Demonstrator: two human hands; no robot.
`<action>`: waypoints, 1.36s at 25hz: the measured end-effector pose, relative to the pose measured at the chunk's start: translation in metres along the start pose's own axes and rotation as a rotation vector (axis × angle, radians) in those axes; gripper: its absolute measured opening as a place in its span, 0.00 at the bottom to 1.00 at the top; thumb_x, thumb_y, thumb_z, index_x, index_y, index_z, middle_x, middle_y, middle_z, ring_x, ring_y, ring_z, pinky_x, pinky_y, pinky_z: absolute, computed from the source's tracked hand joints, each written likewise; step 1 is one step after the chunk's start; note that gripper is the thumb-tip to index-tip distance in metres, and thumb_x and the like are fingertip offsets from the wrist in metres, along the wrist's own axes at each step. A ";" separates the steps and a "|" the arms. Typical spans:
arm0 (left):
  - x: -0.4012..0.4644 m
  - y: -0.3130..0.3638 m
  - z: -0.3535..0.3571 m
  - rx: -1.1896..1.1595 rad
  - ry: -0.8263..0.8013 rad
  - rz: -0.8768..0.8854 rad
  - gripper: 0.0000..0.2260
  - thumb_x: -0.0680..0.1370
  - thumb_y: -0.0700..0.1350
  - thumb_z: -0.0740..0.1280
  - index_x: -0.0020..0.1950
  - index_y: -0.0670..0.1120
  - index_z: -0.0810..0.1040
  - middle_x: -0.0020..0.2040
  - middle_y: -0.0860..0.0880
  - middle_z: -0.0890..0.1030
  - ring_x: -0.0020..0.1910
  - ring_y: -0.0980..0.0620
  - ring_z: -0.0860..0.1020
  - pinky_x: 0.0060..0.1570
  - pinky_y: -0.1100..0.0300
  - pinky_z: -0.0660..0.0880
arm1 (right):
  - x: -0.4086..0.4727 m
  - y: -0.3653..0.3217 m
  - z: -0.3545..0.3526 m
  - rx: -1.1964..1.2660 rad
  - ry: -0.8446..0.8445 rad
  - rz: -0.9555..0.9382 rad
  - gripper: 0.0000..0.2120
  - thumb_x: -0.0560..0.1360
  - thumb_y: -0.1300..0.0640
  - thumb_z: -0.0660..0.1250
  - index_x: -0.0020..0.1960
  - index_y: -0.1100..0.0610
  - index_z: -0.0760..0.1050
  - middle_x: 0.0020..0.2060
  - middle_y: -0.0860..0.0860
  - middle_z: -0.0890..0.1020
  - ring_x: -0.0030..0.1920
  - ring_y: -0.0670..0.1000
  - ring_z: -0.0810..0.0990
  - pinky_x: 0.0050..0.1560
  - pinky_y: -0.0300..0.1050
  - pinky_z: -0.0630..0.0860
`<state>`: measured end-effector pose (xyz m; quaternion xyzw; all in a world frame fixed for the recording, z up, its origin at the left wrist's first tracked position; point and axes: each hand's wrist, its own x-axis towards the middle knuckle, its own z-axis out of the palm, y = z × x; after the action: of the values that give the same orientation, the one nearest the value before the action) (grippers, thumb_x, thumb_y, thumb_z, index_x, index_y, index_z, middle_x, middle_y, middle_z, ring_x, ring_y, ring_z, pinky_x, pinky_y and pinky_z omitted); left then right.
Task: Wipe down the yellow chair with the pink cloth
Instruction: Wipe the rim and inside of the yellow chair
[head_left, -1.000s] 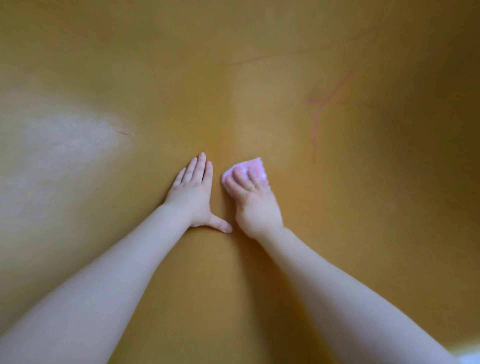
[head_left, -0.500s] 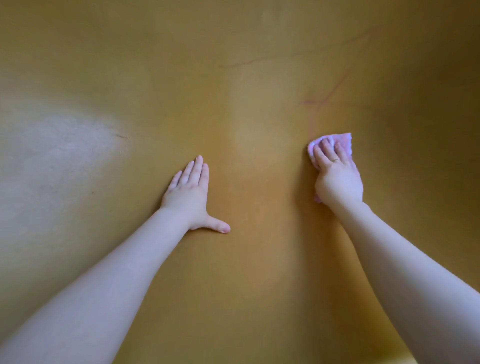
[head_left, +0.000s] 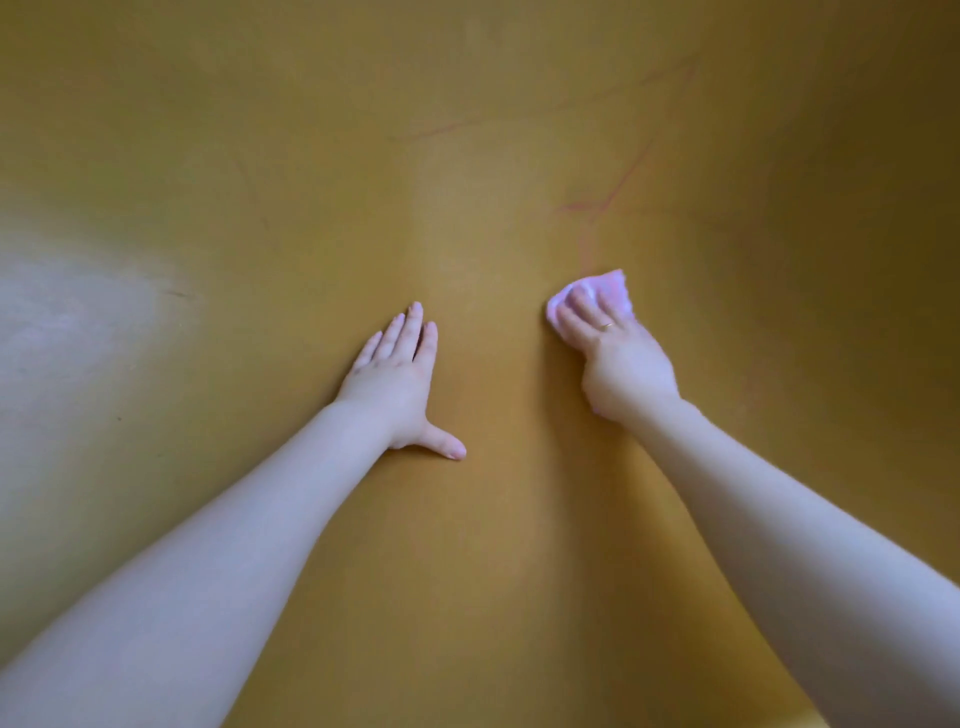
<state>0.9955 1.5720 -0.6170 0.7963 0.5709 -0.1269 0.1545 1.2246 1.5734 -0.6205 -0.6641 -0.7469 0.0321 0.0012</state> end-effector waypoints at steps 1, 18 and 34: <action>0.002 0.002 0.000 -0.001 -0.006 -0.007 0.61 0.62 0.67 0.71 0.76 0.43 0.35 0.75 0.45 0.30 0.76 0.49 0.35 0.74 0.55 0.39 | 0.004 0.016 -0.007 -0.015 0.040 0.088 0.32 0.73 0.66 0.56 0.73 0.48 0.55 0.76 0.48 0.53 0.75 0.54 0.48 0.72 0.47 0.54; -0.042 0.050 0.005 0.067 -0.012 0.209 0.46 0.70 0.65 0.67 0.77 0.52 0.43 0.78 0.49 0.44 0.77 0.47 0.43 0.75 0.53 0.46 | -0.111 0.007 -0.032 -0.010 -0.238 0.064 0.31 0.74 0.68 0.55 0.73 0.46 0.56 0.76 0.47 0.50 0.75 0.51 0.46 0.71 0.49 0.59; -0.062 0.054 0.032 -0.056 -0.145 0.257 0.54 0.63 0.68 0.70 0.77 0.54 0.41 0.78 0.50 0.37 0.77 0.51 0.42 0.74 0.54 0.49 | -0.179 -0.002 -0.039 -0.028 -0.087 0.403 0.27 0.73 0.69 0.54 0.69 0.49 0.65 0.74 0.47 0.60 0.74 0.50 0.52 0.59 0.47 0.65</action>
<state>1.0261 1.4891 -0.6178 0.8471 0.4547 -0.1474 0.2323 1.2451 1.3970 -0.5738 -0.7982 -0.5986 0.0501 -0.0465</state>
